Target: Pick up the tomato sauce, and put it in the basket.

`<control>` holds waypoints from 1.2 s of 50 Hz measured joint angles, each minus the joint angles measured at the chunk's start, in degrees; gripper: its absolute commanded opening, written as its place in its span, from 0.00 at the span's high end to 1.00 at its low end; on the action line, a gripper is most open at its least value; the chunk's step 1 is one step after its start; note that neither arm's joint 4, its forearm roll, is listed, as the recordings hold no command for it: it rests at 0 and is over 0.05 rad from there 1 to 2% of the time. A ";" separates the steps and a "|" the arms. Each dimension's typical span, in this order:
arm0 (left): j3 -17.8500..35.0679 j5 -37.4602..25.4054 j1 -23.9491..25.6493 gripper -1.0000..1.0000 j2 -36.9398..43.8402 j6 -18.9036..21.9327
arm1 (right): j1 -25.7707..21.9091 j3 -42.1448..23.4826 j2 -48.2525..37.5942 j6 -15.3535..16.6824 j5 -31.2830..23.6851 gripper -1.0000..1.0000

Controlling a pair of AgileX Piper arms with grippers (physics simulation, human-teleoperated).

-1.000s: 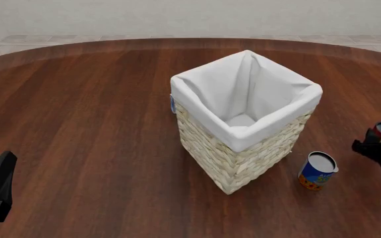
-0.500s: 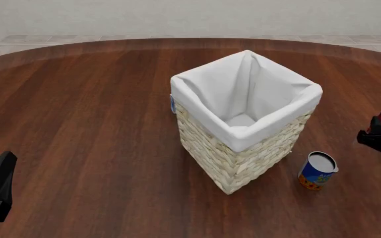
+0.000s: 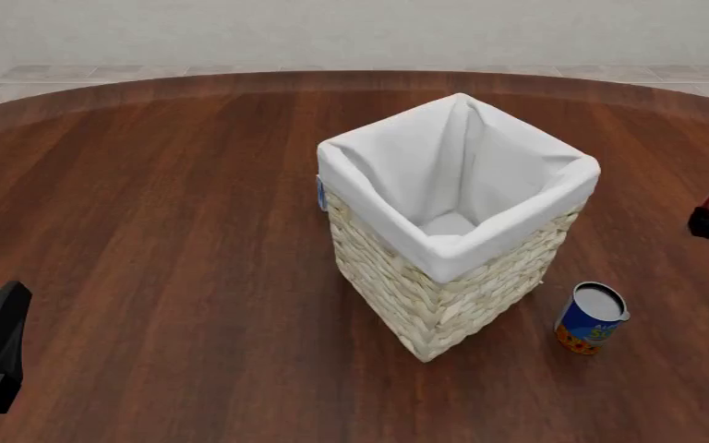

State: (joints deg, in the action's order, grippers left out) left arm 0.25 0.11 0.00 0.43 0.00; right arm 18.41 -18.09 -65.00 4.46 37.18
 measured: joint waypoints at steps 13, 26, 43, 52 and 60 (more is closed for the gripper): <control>0.00 0.00 0.00 0.00 -0.01 0.00 | -1.58 -2.33 10.61 0.08 -10.70 1.00; 0.00 0.00 0.00 0.00 0.00 -0.01 | -3.10 -5.45 18.15 0.55 -19.54 1.00; 0.00 0.00 0.00 0.00 -0.01 -0.01 | -6.80 -11.50 24.48 1.58 -29.74 1.00; 0.00 0.00 0.00 0.00 -0.01 0.00 | -9.07 -14.54 26.10 2.26 -33.48 1.00; 0.00 0.00 0.00 0.00 -0.01 -0.01 | -11.10 -16.47 26.77 2.70 -35.54 1.00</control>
State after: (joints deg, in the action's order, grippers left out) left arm 0.25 0.11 0.00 0.43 0.00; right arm 7.31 -34.56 -38.23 7.16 1.65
